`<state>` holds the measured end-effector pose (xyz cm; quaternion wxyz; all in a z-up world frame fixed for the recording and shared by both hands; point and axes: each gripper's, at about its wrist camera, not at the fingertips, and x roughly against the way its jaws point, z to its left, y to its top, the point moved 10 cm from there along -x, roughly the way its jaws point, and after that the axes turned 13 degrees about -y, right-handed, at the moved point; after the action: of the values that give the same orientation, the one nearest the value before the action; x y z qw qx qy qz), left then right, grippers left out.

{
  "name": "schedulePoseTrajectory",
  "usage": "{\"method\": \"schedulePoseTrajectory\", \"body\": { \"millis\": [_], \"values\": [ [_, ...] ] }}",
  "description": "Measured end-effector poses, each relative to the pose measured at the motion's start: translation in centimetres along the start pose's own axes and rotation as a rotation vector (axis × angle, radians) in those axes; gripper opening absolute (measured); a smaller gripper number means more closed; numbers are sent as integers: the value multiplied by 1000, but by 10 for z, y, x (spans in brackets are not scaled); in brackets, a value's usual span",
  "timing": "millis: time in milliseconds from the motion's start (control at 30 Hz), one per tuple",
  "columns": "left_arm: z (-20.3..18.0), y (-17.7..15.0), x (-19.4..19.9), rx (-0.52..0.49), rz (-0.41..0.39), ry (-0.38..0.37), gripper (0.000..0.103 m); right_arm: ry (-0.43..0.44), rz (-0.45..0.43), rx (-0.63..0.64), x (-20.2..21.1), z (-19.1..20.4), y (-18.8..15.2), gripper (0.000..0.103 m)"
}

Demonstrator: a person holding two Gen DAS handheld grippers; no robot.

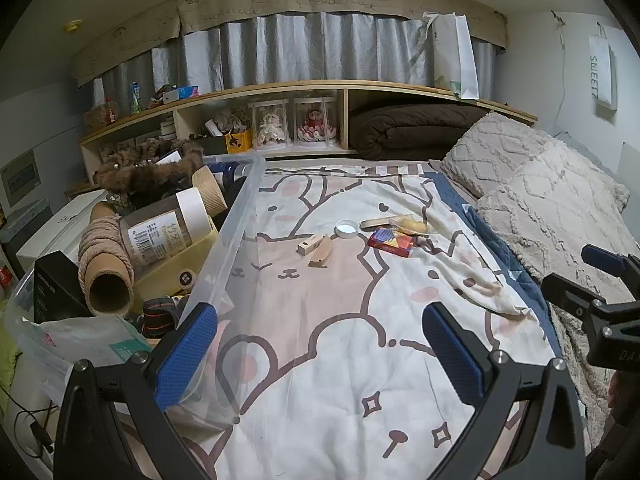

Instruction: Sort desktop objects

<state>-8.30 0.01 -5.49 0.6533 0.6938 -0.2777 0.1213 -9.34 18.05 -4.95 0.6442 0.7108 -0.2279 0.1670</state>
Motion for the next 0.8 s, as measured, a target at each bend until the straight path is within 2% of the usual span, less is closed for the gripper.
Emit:
{"method": "schedulePoseTrajectory", "body": {
  "millis": [800],
  "values": [
    [3,-7,-6,-11,9,7,103,-1,6,3,-1,2,0,103]
  ]
}}
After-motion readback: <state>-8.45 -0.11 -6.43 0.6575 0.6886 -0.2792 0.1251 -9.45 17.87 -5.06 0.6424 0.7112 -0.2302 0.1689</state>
